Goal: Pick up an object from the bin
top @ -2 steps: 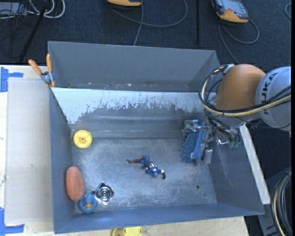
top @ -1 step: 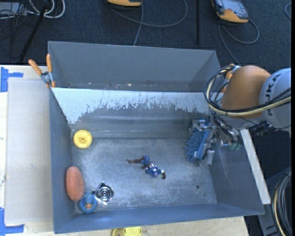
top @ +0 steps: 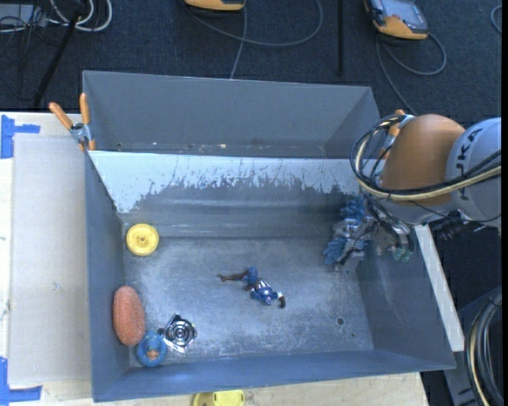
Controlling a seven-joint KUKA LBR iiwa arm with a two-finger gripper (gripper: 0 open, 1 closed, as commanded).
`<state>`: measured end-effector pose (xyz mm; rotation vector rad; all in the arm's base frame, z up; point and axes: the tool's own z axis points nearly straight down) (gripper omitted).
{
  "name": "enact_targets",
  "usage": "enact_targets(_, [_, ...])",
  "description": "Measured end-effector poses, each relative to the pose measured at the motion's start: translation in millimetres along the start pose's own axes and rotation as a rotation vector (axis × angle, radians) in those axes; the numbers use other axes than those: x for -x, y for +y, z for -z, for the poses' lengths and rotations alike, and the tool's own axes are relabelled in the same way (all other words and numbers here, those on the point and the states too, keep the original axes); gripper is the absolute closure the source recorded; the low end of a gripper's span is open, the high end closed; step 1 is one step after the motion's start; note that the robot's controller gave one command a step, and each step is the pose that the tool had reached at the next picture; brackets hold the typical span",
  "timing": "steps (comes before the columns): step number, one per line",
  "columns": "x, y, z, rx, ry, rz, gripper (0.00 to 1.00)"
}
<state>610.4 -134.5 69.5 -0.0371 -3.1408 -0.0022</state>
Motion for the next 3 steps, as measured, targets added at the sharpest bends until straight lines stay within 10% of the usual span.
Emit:
enact_targets(1, [0.0,0.0,0.0,0.0,0.0,0.0,1.0])
enact_targets(2, [10.5,-2.4,115.2,-0.001,-0.003,-0.018,1.0])
enact_targets(3, [10.5,-2.5,115.2,-0.001,-0.003,-0.019,1.0])
